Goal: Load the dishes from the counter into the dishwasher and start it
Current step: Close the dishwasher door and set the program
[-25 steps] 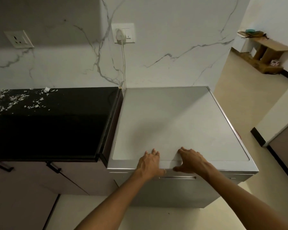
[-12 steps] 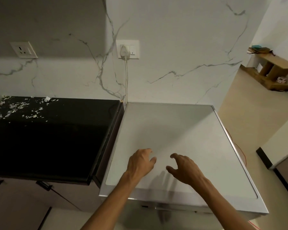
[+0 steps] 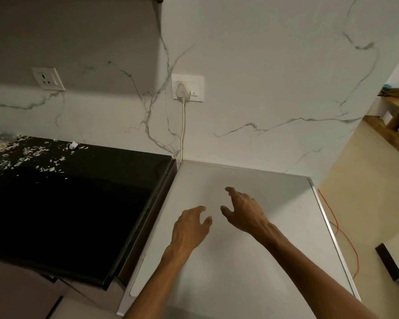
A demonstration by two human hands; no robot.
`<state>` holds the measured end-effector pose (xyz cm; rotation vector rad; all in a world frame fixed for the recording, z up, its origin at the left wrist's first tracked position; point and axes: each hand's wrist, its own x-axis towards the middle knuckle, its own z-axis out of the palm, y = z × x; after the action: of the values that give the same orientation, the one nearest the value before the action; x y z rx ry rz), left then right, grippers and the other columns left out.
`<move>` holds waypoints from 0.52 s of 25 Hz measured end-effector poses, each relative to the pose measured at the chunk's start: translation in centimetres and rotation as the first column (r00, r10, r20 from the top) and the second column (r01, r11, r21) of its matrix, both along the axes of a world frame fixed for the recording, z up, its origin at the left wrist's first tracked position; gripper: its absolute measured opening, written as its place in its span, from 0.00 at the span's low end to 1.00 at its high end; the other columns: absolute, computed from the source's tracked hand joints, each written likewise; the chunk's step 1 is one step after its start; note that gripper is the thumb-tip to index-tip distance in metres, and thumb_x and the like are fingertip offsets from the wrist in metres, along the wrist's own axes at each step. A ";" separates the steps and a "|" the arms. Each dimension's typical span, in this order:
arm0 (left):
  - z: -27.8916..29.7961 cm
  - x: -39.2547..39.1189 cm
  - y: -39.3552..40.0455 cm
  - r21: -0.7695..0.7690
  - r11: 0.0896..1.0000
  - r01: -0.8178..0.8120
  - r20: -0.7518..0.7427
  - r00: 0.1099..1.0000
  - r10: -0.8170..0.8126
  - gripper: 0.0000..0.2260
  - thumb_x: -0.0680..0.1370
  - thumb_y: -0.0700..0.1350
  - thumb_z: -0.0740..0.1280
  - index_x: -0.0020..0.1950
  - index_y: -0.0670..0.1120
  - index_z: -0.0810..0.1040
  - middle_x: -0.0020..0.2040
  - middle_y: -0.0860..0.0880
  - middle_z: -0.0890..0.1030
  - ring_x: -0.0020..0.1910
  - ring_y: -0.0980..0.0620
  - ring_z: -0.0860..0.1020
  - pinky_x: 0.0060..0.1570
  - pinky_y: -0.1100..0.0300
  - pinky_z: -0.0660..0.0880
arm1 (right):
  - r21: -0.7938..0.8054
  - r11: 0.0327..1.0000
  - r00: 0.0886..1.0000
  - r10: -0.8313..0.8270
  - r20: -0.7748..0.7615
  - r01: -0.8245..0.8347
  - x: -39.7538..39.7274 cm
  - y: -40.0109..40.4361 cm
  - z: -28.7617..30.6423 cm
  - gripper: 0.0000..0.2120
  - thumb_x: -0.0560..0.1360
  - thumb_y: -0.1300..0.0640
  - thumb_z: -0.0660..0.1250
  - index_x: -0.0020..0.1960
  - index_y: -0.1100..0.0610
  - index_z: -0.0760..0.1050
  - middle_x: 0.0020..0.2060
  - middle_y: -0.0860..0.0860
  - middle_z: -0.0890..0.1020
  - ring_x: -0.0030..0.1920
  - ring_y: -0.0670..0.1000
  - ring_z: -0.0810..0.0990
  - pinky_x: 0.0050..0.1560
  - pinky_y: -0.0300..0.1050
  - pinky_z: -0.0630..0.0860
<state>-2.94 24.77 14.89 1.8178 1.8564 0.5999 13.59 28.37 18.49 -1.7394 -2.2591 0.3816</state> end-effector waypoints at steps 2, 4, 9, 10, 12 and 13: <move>0.5 -0.2 1.5 0.021 1.000 -0.001 -0.007 1.000 0.002 0.23 0.81 0.58 0.61 0.73 0.50 0.69 0.71 0.51 0.73 0.68 0.51 0.74 0.65 0.56 0.70 | 0.044 0.998 0.999 0.033 0.033 -0.035 -1.5 3.4 1.8 0.30 0.80 0.50 0.63 0.76 0.58 0.56 0.56 0.56 0.80 0.51 0.55 0.80 0.61 0.56 0.75; 1.1 -0.5 3.3 0.051 0.999 0.004 -0.011 1.000 -0.003 0.22 0.81 0.58 0.60 0.72 0.50 0.70 0.70 0.51 0.74 0.68 0.51 0.73 0.65 0.55 0.70 | 0.122 0.990 0.996 0.063 0.055 -0.070 -3.2 7.0 3.7 0.29 0.80 0.53 0.63 0.76 0.59 0.56 0.53 0.56 0.80 0.49 0.56 0.79 0.60 0.58 0.76; 2.5 -2.2 8.7 0.133 0.990 0.039 0.002 0.999 -0.039 0.22 0.80 0.57 0.62 0.71 0.48 0.72 0.69 0.50 0.76 0.67 0.52 0.74 0.64 0.58 0.71 | 0.214 0.976 0.996 0.031 0.088 -0.050 -7.8 16.8 8.9 0.31 0.79 0.58 0.60 0.78 0.58 0.51 0.52 0.59 0.79 0.54 0.60 0.77 0.61 0.61 0.70; 2.7 -2.5 9.6 0.143 0.989 0.045 0.011 0.999 -0.047 0.22 0.80 0.56 0.63 0.70 0.48 0.73 0.68 0.50 0.76 0.66 0.52 0.75 0.63 0.59 0.72 | 0.214 0.976 0.993 0.014 0.120 -0.040 -8.6 18.6 9.6 0.33 0.79 0.58 0.60 0.79 0.58 0.48 0.53 0.59 0.79 0.55 0.60 0.77 0.62 0.61 0.69; 2.9 -3.0 11.2 0.160 0.985 0.056 0.028 0.998 -0.062 0.21 0.80 0.56 0.63 0.70 0.47 0.73 0.68 0.50 0.77 0.65 0.53 0.76 0.62 0.60 0.73 | 0.197 0.980 0.984 -0.016 0.175 -0.019 -9.7 21.9 10.4 0.35 0.79 0.58 0.59 0.80 0.56 0.44 0.54 0.59 0.78 0.56 0.60 0.76 0.64 0.61 0.68; 2.8 -3.4 12.0 0.167 0.984 0.057 0.035 0.997 -0.064 0.21 0.80 0.56 0.63 0.69 0.47 0.74 0.67 0.50 0.77 0.65 0.53 0.76 0.61 0.61 0.73 | 0.187 0.982 0.980 -0.030 0.195 -0.007 -10.2 23.4 10.4 0.36 0.79 0.58 0.59 0.80 0.55 0.42 0.55 0.59 0.78 0.56 0.60 0.76 0.64 0.61 0.68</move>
<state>-6.34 36.75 17.73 1.9449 1.7637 0.7831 3.41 51.80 28.92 -1.7596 -2.3299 -0.0087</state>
